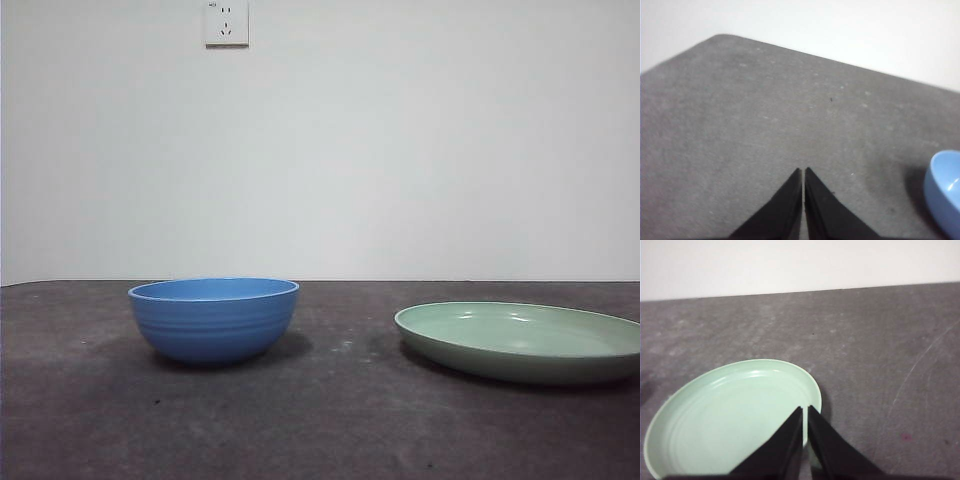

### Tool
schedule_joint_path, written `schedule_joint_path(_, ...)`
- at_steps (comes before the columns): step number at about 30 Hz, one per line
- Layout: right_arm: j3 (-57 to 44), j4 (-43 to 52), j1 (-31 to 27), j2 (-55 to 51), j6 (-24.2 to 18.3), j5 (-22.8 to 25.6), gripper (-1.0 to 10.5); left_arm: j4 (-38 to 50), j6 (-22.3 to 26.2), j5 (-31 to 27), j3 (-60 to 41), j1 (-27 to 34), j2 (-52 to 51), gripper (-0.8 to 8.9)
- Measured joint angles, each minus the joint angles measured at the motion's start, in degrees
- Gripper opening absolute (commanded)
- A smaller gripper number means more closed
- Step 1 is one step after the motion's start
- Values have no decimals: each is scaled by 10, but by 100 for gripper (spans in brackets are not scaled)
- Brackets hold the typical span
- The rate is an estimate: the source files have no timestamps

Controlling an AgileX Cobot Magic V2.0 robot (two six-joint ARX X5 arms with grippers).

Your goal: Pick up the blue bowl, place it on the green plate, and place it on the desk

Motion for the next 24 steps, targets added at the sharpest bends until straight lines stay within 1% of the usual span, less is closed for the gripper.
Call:
schedule_joint_path(6,0,0,0,0,57,-5,8,0,-71,0,0,0,0,9)
schedule_joint_path(9,1,-1,0,0,79,-5,8,-1,-97,2,1,0,0,9)
schedule_joint_path(11,9,-7,0,0,89,-5,8,-11,-105,15,7,0,0,9)
schedule_joint_path(14,34,-8,0,0,94,-4,8,-15,-114,42,28,0,0,10)
schedule_joint_path(18,78,-9,0,0,94,-4,8,-33,-132,46,77,0,7,9)
schedule_joint_path(22,125,-36,0,5,94,-4,8,-66,-134,52,129,0,31,10)
schedule_joint_path(24,151,-53,0,16,93,-4,8,-78,-130,65,156,0,48,9)
